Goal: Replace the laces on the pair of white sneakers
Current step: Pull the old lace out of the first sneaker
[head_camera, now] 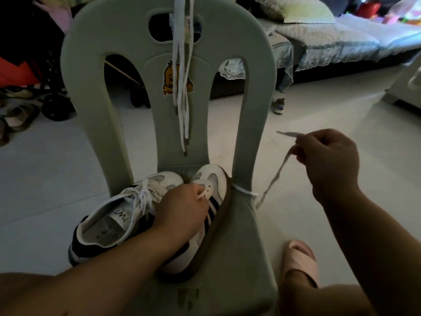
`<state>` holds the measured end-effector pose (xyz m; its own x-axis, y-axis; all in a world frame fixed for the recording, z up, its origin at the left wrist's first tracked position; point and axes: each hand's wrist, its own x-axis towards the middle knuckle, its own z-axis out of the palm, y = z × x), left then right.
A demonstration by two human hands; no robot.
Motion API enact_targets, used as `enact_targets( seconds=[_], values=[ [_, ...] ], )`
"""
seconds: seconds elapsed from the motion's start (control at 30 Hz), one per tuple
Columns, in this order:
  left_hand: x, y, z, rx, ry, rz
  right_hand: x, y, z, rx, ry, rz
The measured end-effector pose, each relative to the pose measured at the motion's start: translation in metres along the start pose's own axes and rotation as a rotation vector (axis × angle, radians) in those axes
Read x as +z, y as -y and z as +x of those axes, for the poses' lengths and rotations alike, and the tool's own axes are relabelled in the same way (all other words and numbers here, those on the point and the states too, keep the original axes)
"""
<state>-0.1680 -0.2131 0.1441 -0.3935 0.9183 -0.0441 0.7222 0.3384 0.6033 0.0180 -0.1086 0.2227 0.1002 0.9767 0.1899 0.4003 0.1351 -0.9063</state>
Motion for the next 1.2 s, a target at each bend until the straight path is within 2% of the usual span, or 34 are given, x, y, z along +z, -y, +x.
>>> enact_targets(
  seconds=[0.1, 0.17, 0.3, 0.37, 0.57, 0.7, 0.83, 0.93, 1.07, 1.2],
  values=[
    [0.002, -0.006, -0.002, -0.035, 0.025, 0.0, -0.016, 0.0, 0.002, -0.09, -0.187, 0.109],
    [0.004, -0.01, -0.005, -0.026, 0.048, 0.019, -0.025, -0.002, 0.007, -0.118, -0.183, 0.083],
    [0.005, -0.01, -0.007, -0.051, 0.041, 0.022, -0.01, -0.028, 0.004, 0.133, 0.252, -0.156],
    [0.005, -0.01, -0.007, -0.058, 0.028, 0.015, 0.011, -0.051, -0.006, 0.194, 0.409, -0.246],
    [0.006, -0.01, -0.006, -0.048, 0.02, 0.007, 0.057, -0.098, -0.013, 0.176, 0.593, -0.495],
    [0.006, -0.006, -0.004, -0.039, 0.017, 0.004, 0.065, -0.103, -0.01, 0.215, 0.562, -0.597],
    [0.007, -0.008, -0.005, -0.03, 0.013, -0.009, 0.061, -0.1, -0.005, 0.114, 0.559, -0.711],
    [0.008, -0.01, -0.005, -0.019, -0.002, -0.058, 0.043, -0.086, 0.003, 0.118, 0.509, -0.572],
    [0.011, -0.014, -0.005, -0.001, 0.008, -0.087, 0.006, -0.062, 0.026, 0.167, 0.263, -0.247],
    [0.018, -0.022, -0.009, 0.047, 0.051, -0.077, -0.02, -0.063, 0.048, 0.146, 0.034, -0.152]
  ],
)
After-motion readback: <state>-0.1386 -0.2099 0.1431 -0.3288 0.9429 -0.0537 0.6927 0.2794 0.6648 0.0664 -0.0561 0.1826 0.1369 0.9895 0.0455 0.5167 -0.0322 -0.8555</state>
